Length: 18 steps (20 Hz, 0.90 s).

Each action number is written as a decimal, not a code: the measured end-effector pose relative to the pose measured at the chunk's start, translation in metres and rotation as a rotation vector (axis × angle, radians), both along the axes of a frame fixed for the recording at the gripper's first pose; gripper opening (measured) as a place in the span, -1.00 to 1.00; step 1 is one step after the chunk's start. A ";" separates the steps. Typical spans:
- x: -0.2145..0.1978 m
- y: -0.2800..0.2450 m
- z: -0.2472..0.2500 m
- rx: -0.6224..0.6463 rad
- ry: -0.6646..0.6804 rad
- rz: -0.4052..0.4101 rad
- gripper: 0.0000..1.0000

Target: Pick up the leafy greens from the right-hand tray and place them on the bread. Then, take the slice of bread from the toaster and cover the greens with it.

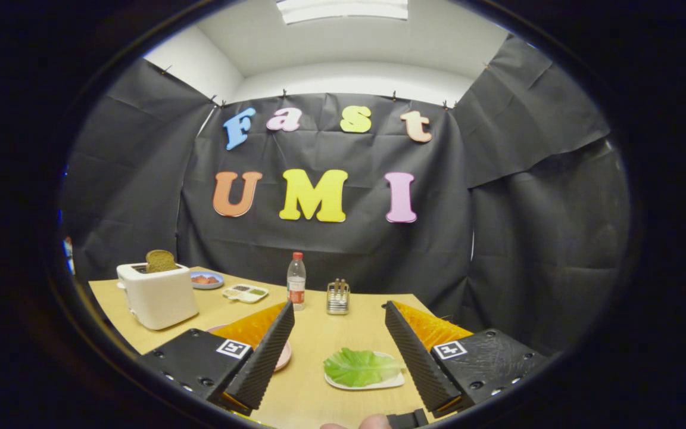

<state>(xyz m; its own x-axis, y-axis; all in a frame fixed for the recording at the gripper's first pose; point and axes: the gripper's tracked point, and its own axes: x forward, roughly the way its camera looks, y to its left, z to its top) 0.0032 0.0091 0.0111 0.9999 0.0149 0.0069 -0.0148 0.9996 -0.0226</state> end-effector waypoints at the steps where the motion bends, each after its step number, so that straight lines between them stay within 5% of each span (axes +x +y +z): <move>1: 0.001 0.000 -0.002 0.008 0.008 0.004 0.90; 18: 0.033 -0.046 0.002 0.058 0.004 -0.032 0.90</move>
<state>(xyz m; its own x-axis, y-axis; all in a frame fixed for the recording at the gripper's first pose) 0.0361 -0.0373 0.0127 0.9998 -0.0177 0.0029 0.0176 0.9992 0.0355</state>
